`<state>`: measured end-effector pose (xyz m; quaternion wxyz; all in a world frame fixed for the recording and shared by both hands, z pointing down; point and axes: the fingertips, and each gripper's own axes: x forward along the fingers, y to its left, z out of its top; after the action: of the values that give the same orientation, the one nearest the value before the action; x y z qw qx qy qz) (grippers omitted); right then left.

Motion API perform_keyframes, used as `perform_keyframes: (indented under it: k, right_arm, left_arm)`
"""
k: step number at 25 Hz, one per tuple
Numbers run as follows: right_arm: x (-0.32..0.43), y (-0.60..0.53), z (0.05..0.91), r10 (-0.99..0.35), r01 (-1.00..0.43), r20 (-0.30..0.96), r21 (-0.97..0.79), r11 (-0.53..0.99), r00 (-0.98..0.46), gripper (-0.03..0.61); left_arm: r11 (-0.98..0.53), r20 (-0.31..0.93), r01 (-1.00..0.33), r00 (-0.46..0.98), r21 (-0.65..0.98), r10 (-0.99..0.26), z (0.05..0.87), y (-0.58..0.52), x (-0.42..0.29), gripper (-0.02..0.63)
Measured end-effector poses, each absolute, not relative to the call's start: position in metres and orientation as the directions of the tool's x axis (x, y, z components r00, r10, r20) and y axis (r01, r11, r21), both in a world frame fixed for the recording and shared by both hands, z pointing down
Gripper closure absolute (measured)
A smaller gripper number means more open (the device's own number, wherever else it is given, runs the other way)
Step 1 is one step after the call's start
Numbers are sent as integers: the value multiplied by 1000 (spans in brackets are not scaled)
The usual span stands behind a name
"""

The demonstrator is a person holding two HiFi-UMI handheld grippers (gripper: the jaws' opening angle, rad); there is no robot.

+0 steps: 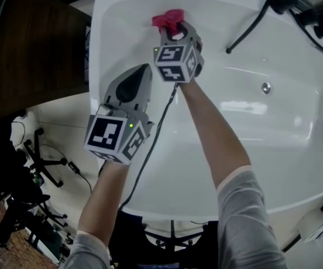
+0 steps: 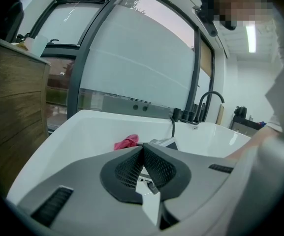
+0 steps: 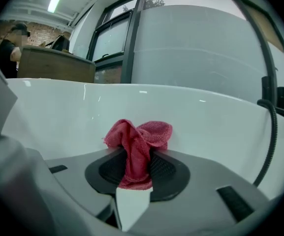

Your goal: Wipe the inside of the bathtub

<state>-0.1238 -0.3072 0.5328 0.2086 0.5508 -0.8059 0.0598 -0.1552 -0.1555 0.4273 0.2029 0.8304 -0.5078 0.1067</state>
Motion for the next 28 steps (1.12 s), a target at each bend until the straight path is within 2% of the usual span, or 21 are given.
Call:
perform_keyframes:
  k: [3,9,13,23,28]
  right_arm:
    - [-107,-307,535,-864,-920,398,110,377,-307,458]
    - [-35,-306,550,-892,-970,420,93,225,-167,459]
    - [-37,-307,553,-899,-980,422,99,174,-117,460]
    - [-127,-298,589,-837,-929,476,100,356,-269,459]
    - [-107,-298,596,-834,-932,473,68,355,-284,459]
  left_arm:
    - [-396,387,-891,454,222,-803,429,-155,-155,617]
    - [-409,382,-883,469,231,-797,433,-153,-146,617]
    - [-408,376,-880,473,244,-797,437,-151,-144,617]
    - [-403,356,-881,470,249,-808,441,-149,-153,617]
    - [-405,381,-884,467,235,-798,459,-148,-145,617]
